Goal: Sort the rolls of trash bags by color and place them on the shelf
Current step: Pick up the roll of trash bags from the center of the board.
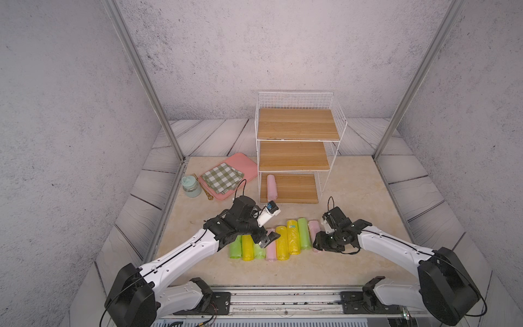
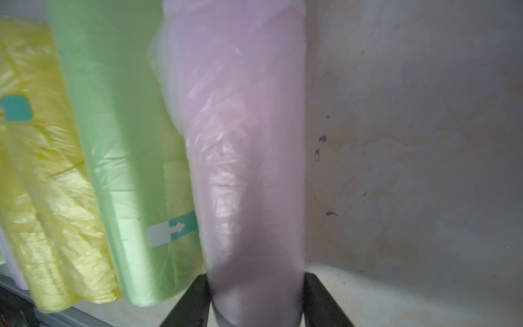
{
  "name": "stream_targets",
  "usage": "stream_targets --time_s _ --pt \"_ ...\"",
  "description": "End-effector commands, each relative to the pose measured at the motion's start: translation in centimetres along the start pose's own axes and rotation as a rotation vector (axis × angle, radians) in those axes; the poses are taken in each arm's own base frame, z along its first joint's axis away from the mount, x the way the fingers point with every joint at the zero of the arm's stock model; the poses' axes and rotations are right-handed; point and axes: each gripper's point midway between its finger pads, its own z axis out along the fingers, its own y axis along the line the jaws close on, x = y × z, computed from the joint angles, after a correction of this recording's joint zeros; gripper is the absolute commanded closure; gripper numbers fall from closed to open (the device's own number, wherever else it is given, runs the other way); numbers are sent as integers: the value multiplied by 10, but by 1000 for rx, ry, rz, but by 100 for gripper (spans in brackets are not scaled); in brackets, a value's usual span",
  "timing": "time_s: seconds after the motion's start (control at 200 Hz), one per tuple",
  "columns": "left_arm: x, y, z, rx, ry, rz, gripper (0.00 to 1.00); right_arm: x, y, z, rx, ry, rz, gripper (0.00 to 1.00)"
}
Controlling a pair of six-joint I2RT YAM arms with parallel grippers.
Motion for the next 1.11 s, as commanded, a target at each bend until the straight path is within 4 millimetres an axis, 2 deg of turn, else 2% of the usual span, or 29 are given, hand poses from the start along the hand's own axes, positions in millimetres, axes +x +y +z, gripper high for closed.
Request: stream_targets --time_s 0.0,0.15,0.31,0.831,1.021,1.101 --pt "-4 -1 2 -1 -7 7 3 5 -8 3 31 24 6 46" --pt "-6 0 3 1 -10 2 3 5 -9 5 41 33 5 46" --pt "-9 2 1 -14 -16 1 3 5 -11 3 44 21 5 56" --pt "-19 8 -8 -63 -48 -11 3 -3 -10 -29 18 -128 -6 81" --pt "-24 13 -11 -86 -54 -11 3 -14 -1 -44 -7 -186 -41 100" --pt "-26 15 -13 -99 -54 -14 3 -19 2 -51 -14 -217 -55 100"
